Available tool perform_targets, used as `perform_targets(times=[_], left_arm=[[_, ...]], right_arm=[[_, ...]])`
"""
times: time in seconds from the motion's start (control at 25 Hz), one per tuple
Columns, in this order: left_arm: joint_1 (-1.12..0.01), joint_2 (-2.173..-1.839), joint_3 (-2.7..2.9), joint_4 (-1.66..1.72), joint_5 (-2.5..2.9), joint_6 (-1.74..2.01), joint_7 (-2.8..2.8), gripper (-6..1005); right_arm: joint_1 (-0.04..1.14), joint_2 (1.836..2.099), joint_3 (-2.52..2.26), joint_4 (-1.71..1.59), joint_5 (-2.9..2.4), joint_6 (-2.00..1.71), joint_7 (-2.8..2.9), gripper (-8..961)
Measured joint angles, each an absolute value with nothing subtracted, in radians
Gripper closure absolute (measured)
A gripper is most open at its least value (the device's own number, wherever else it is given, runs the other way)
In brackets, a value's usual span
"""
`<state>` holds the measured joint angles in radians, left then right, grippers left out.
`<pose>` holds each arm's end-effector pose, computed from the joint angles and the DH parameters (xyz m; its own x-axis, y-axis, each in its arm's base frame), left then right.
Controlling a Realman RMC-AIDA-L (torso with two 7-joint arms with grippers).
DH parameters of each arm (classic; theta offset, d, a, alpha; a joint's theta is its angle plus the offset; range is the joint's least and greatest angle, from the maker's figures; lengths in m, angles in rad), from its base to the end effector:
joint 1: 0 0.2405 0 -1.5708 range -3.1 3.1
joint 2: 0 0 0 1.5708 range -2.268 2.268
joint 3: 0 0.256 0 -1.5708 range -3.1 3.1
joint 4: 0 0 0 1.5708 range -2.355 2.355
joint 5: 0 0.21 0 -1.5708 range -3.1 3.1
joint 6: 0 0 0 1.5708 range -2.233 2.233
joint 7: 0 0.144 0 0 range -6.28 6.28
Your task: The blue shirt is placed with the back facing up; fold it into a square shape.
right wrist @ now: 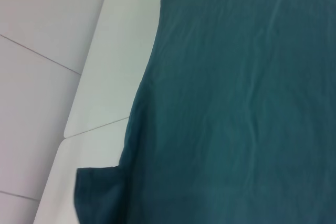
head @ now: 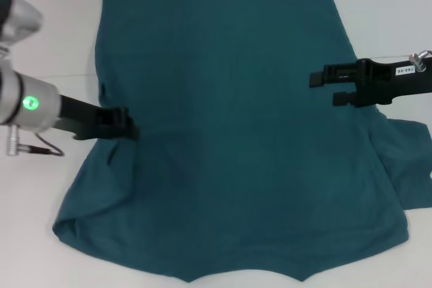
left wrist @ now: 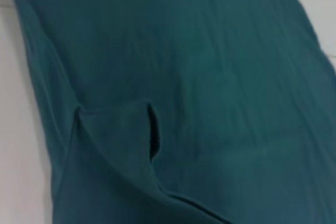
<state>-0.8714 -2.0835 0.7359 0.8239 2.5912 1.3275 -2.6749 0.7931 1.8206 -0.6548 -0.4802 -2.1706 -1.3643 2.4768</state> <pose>-0.2014 0.4264 0.0114 0.3105 0.9027 0.2979 0.9395 -0.2438 -0.2406 0.2535 0.4238 0.0778 0.1315 -0.8805 -0.4555 -0.9831 -0.1750 0.0544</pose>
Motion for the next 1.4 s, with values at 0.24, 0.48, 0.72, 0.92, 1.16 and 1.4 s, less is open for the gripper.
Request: perform_targets(times=[0.24,0.48,0.72,0.92,1.16,1.4], left_arm=[[-0.880,-2.092,0.817,0.752,2.592,1.215,-2.692,974],[-0.888,-2.103,0.823,0.753,2.584,1.211,-2.665,973],[-0.908,-2.116,0.825,0.769,2.532,1.291,-2.533,935],[-0.862,-2.116,0.813,0.824,2.512,1.303,-2.564,824],[-0.726,-2.077,0.688,0.878,2.373,1.387,-2.558,610],[-0.581,-2.018,0.595,0.860,2.177,1.686,-2.336,439]], right_arm=[[0.792,1.821,-0.655,-0.480,-2.171,-1.364,2.478,25],[0.792,1.821,-0.655,-0.480,-2.173,-1.357,2.478,25],[0.796,1.822,-0.655,-0.480,-2.175,-1.355,2.476,25],[0.798,1.824,-0.658,-0.480,-2.176,-1.355,2.465,25],[0.787,1.823,-0.660,-0.488,-2.176,-1.372,2.387,25],[0.765,1.818,-0.652,-0.518,-2.173,-1.402,2.349,25]])
